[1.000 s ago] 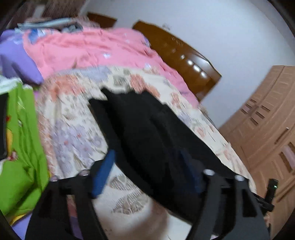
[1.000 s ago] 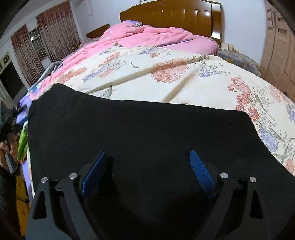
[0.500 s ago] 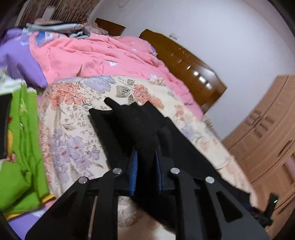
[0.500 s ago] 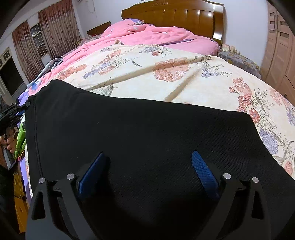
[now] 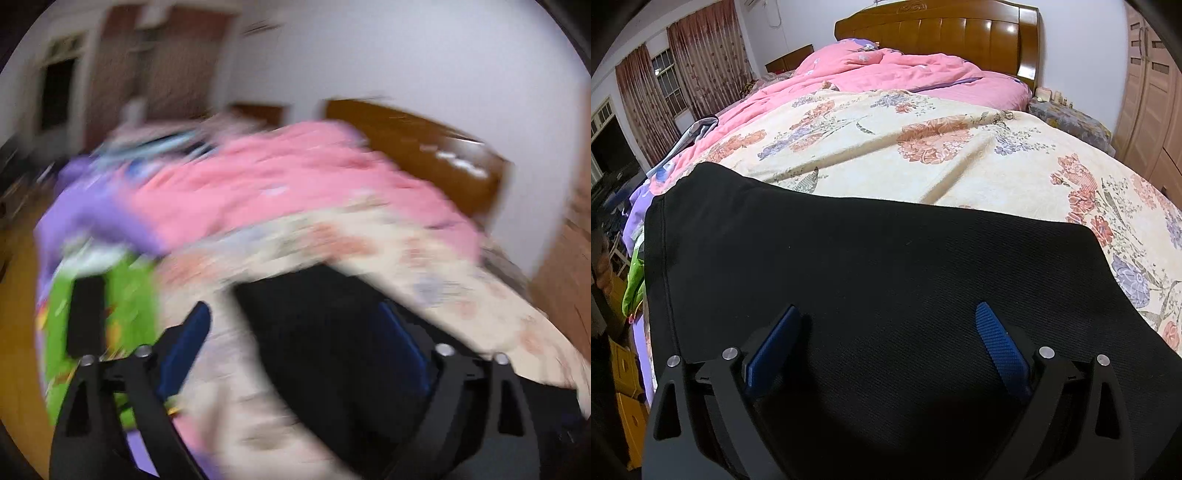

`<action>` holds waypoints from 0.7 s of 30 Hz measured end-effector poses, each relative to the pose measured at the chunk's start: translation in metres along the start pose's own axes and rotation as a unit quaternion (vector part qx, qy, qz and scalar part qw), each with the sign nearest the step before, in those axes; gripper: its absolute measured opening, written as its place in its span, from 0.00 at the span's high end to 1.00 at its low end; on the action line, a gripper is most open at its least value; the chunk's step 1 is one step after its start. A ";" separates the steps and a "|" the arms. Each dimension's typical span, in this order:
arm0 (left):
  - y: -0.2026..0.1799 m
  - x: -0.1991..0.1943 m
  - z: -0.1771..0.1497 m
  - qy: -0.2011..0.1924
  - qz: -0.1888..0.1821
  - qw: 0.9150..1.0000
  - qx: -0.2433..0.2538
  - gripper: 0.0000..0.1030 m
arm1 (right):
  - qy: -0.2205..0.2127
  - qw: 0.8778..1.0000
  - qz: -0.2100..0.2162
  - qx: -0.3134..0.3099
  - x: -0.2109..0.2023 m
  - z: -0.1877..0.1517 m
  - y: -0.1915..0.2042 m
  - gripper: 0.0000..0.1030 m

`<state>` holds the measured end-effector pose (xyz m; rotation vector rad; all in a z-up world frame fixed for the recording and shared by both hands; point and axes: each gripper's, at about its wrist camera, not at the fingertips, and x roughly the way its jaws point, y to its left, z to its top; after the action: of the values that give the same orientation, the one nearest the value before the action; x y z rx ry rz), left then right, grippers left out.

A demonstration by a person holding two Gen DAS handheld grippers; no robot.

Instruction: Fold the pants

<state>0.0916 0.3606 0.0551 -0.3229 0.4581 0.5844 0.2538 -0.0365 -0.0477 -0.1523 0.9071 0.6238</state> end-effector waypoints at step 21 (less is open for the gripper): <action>-0.125 0.079 -0.042 0.122 -0.241 0.960 0.069 0.02 | -0.013 0.998 0.062 -0.006 -0.019 0.016 0.011 0.21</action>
<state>0.2103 0.2805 0.0007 -0.3584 0.6296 0.0354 0.2499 -0.0300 -0.0212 -0.0996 0.8917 0.7445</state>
